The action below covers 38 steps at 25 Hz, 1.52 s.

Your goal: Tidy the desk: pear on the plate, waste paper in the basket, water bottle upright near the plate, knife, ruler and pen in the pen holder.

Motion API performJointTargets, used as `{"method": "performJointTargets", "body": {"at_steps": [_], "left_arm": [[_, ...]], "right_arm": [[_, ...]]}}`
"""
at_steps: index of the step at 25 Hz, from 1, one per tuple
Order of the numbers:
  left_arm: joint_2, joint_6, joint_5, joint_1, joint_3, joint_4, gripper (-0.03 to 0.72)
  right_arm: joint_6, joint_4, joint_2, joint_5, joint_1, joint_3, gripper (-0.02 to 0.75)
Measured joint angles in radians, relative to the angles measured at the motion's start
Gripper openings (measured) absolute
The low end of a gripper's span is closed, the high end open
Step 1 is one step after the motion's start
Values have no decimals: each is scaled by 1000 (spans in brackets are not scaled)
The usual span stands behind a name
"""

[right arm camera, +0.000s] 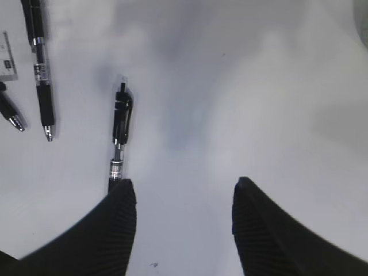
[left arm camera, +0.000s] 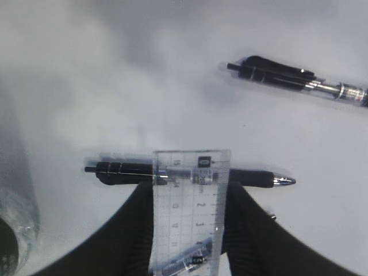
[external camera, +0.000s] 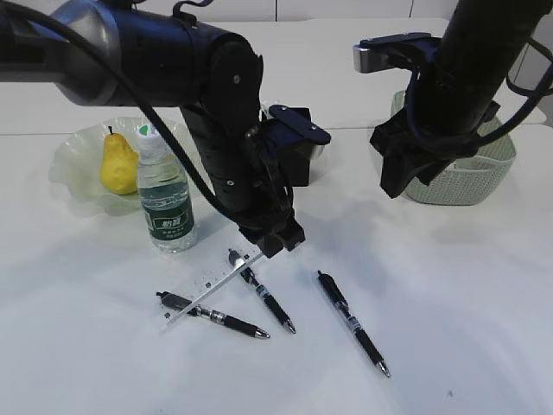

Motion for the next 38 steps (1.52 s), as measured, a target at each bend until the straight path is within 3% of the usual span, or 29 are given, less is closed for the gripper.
{"method": "performJointTargets", "body": {"at_steps": [12, 38], "left_arm": [[-7, 0, -21, 0, -133, 2, 257], [-7, 0, -568, 0, -135, 117, 257]], "right_arm": [[0, 6, -1, 0, -155, 0, 400], [0, 11, -1, -7, -156, 0, 400]]}}
